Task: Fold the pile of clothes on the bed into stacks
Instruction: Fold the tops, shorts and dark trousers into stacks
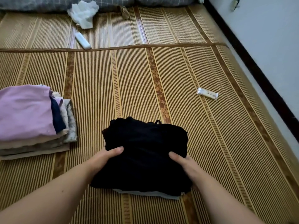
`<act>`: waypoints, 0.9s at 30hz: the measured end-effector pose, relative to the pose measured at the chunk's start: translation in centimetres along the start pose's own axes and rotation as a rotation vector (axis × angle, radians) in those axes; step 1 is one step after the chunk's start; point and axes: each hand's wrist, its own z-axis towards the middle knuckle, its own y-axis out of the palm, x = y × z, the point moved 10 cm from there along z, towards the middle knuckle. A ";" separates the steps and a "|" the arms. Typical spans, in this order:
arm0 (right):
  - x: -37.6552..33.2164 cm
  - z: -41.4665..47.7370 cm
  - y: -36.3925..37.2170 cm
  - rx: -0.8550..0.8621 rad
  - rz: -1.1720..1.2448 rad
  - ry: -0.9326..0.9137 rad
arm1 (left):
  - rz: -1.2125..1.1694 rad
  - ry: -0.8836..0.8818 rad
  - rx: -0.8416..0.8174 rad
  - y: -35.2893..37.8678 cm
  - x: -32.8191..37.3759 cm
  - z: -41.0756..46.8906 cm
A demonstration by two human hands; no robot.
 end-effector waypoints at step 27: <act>-14.6 -39.4 -14.4 0.240 0.108 -0.340 | 0.250 0.238 -0.306 28.3 16.3 -29.3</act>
